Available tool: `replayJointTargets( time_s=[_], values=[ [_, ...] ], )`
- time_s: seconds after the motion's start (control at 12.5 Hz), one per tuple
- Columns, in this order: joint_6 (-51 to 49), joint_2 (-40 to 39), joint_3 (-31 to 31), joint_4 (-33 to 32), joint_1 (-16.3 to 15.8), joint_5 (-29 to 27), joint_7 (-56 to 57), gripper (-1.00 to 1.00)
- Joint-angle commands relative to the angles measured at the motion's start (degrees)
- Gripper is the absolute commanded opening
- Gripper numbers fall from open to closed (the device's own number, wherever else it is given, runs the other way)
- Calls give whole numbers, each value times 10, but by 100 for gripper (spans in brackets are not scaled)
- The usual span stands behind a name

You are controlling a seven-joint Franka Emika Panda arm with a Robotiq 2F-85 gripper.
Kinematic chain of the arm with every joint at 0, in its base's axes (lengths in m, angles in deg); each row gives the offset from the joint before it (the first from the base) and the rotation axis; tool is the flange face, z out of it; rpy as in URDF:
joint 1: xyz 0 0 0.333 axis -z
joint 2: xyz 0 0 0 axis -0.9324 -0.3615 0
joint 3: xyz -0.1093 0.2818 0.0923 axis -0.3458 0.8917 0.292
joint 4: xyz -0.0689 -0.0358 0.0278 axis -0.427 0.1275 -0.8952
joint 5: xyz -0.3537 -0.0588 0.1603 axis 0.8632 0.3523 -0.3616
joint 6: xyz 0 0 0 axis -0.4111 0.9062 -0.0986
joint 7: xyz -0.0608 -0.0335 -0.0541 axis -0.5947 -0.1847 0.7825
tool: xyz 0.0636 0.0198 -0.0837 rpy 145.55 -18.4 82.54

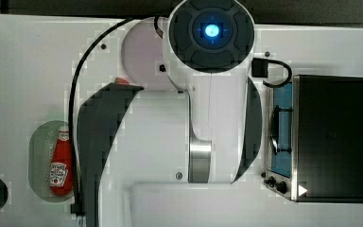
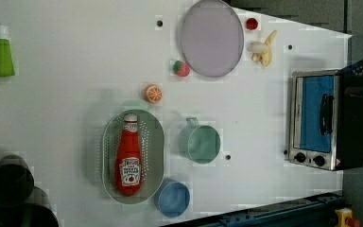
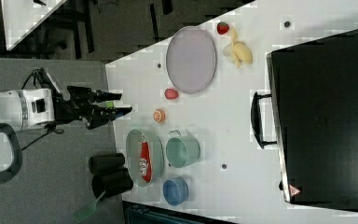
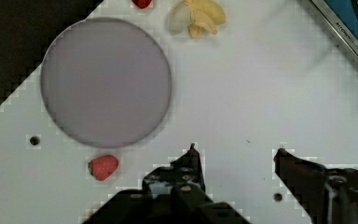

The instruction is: Pick ketchup from strainer and place it on the table

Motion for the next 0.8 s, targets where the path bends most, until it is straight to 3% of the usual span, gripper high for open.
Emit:
replayJointTargets(
  time_s=[0.08,0.24,0.8],
  values=[
    [-53,88,72,-65,65,-34,-4,58],
    [-51,80,105,-65,53,-36,-4,99],
    [-25,38,292,-67,34,-36,-9,100]
  ],
)
